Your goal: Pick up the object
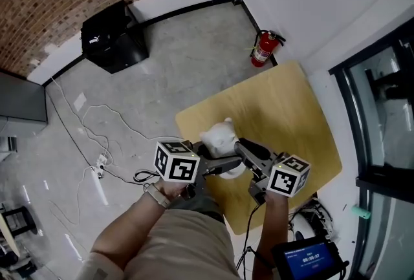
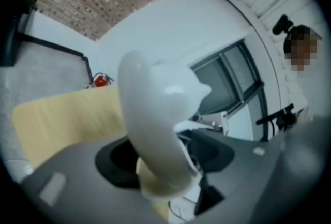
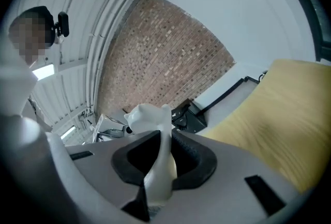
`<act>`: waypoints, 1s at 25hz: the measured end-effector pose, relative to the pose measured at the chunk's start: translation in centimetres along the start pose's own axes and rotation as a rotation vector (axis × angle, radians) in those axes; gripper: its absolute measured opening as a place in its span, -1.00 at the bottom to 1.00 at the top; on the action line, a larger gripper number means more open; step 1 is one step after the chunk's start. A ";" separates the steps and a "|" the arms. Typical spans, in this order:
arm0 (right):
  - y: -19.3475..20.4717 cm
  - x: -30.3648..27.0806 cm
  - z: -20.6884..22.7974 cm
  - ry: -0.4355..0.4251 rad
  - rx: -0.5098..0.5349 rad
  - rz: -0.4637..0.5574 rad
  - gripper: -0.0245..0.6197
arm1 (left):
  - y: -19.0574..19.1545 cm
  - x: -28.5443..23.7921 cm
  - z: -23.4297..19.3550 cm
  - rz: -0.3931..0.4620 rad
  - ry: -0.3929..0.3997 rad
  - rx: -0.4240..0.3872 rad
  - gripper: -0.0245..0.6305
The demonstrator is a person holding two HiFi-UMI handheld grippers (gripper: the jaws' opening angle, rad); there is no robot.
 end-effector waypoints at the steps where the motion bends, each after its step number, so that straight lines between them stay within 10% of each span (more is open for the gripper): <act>1: -0.1 0.3 -0.4 -0.016 0.007 0.019 -0.69 | -0.1 0.3 0.6 -0.003 -0.010 -0.020 -0.02; 11: -2.3 0.9 -6.5 -0.097 0.179 0.130 -0.68 | -1.7 4.7 4.0 0.091 0.088 -0.169 -0.26; 18: -5.0 0.3 -12.4 0.332 0.711 0.039 -0.62 | -4.8 7.7 6.9 -0.026 -0.079 -0.547 -0.26; 25: -8.0 -0.6 -18.6 0.618 1.225 -0.045 -0.30 | -7.5 10.6 9.0 -0.061 -0.065 -0.637 -0.26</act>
Point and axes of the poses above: the fingertips, and each gripper's own axes: x backward along the fingers, z to its right, y out of its underside, the point moved 6 cm from there along x, backward along the fingers, and after that the axes turned 6 degrees about -z, right-handed, at the moved point
